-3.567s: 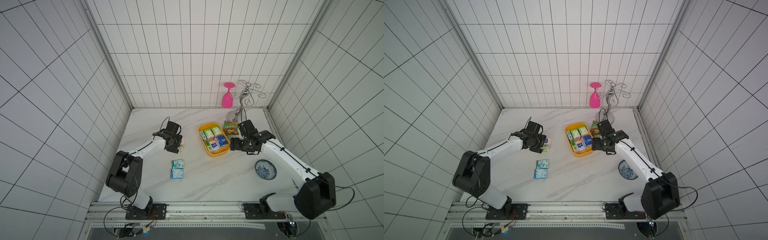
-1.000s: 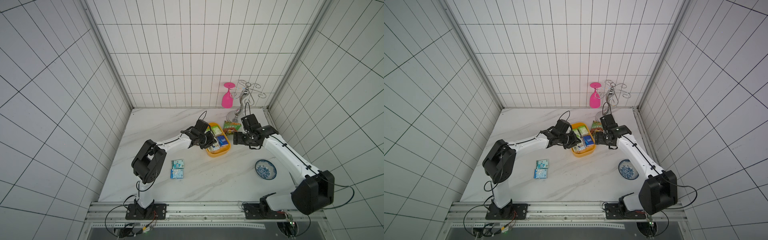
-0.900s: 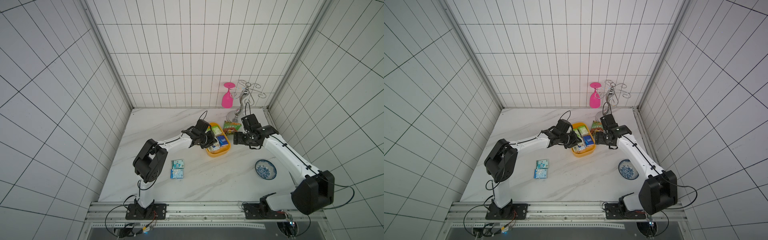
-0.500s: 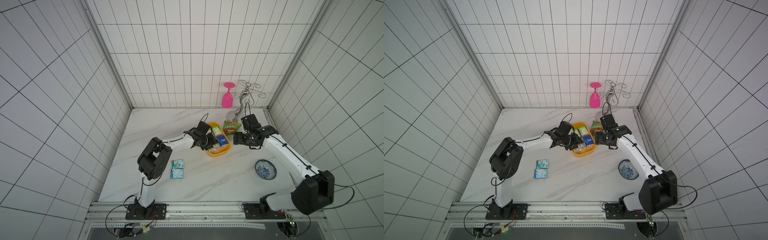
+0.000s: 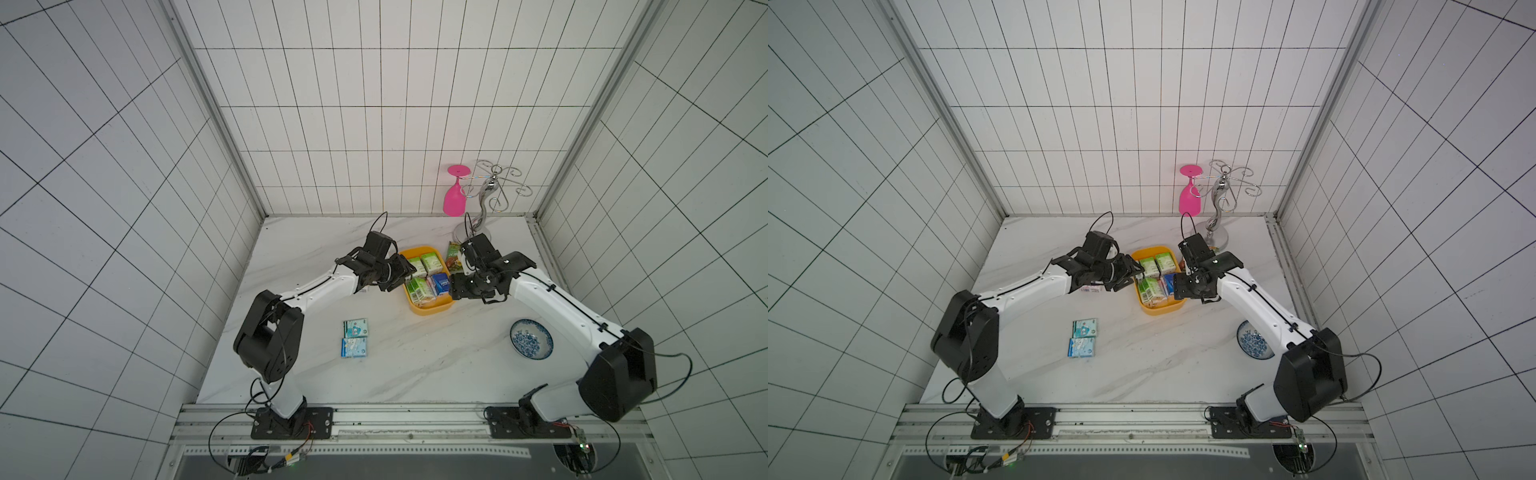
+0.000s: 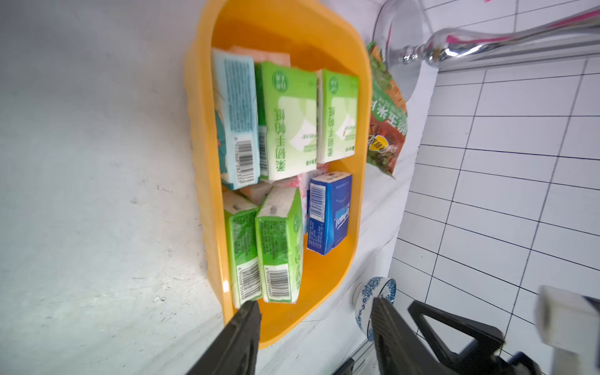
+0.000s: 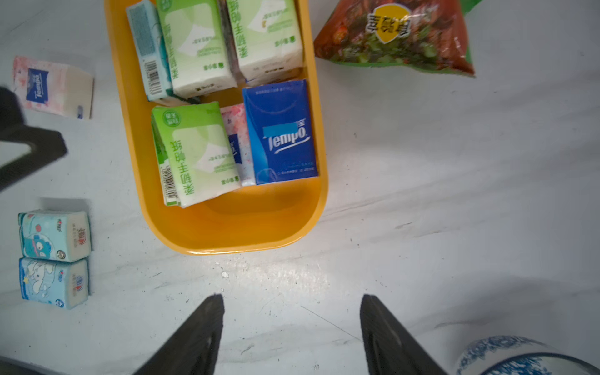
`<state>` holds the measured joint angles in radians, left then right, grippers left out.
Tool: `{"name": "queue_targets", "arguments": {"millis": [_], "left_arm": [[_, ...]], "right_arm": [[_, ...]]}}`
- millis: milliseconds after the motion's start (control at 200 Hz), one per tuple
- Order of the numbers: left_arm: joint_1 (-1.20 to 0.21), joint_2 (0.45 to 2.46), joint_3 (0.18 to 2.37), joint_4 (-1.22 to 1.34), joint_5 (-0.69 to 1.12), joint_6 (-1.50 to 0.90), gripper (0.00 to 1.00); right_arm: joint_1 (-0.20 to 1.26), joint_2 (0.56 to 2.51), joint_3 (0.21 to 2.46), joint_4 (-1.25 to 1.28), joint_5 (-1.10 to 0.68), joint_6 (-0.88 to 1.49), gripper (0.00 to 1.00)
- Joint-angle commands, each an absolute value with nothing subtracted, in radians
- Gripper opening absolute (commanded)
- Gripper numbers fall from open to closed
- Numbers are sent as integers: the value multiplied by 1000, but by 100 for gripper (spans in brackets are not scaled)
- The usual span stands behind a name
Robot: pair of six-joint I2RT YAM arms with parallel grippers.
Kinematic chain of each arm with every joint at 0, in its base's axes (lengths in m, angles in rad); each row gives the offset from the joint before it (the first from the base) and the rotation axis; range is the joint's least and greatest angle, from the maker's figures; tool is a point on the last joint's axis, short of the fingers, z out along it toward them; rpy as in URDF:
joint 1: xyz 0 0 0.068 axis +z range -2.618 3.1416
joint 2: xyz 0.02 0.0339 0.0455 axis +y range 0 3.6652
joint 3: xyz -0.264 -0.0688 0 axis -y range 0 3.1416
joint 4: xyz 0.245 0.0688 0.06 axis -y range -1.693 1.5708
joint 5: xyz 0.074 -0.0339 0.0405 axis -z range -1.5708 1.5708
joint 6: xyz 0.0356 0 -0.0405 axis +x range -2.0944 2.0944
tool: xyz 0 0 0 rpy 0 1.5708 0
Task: Put the pocket tissues into the storage box
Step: Place the pocket tissues in the storage box.
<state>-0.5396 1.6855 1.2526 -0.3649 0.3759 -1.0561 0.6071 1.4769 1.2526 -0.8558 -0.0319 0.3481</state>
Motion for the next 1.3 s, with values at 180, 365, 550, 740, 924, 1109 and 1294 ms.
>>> {"name": "queue_targets", "arguments": {"millis": [180, 365, 550, 740, 924, 1109, 1294], "left_arm": [[-319, 1550, 1119, -454, 403, -951, 59], [-222, 1509, 1078, -526, 411, -822, 59], [-118, 1537, 1081, -598, 465, -747, 59], [-91, 1505, 1067, -635, 448, -726, 59], [-91, 1468, 1044, -648, 435, -740, 60], [-93, 1453, 1026, -649, 421, -781, 60], [-96, 1464, 1035, -649, 419, -816, 63]], "right_arm": [[699, 1542, 1308, -713, -208, 395, 51], [726, 1648, 1358, -623, -333, 422, 50], [733, 1762, 1420, -593, -336, 444, 51], [731, 1848, 1471, -608, -243, 440, 53], [720, 1921, 1545, -666, -149, 409, 54], [712, 1960, 1629, -729, -112, 379, 54], [710, 1984, 1646, -729, -131, 387, 55]]}}
